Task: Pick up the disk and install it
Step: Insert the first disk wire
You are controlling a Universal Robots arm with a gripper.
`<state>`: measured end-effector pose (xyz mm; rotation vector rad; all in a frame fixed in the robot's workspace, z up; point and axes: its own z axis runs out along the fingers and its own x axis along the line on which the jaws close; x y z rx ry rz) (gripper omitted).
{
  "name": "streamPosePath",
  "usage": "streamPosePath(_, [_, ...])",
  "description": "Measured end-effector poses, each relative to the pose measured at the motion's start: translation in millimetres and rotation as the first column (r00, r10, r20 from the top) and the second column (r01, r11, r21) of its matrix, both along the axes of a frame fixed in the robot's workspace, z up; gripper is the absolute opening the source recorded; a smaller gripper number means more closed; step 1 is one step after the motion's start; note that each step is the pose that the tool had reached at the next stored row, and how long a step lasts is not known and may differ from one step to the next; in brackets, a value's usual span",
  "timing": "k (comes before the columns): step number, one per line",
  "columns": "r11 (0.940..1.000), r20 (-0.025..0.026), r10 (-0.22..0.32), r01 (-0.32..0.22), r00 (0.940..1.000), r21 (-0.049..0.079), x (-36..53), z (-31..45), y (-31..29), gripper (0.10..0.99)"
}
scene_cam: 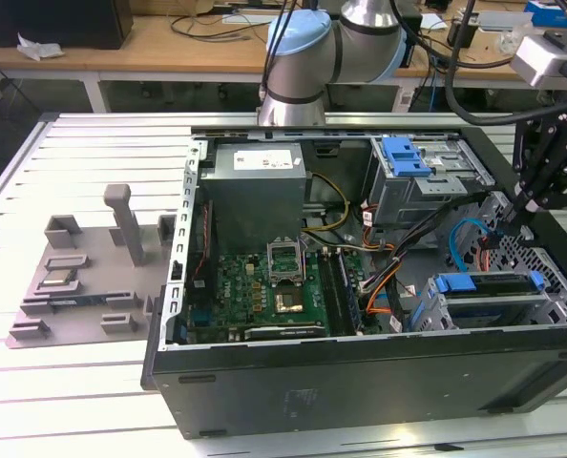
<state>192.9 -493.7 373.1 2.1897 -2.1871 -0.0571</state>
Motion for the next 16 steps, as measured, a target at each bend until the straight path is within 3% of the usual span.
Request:
streamPosePath(2, [1.0, 0.0, 0.0, 0.0, 1.0, 0.0, 0.0, 0.0, 0.1, 0.114])
streamPosePath(5, [1.0, 0.0, 0.0, 0.0, 1.0, 0.0, 0.0, 0.0, 0.2, 0.302])
streamPosePath(9, [1.0, 0.0, 0.0, 0.0, 1.0, -0.004, 0.1, -1.4, 3.5, 0.302])
streamPosePath(11, [0.9998, 0.0, 0.0, 0.0, 1.0, -0.019, 0.0, -4.5, 11.0, 0.302])
streamPosePath(13, [0.9984, 0.0, 0.0, 0.0, 1.0, -0.056, 0.0, -6.7, 13.9, 0.302])
streamPosePath(16, [0.9973, 0.0, 0.001, -0.001, 1.0, -0.073, 0.0, -10.5, 16.5, 0.302])
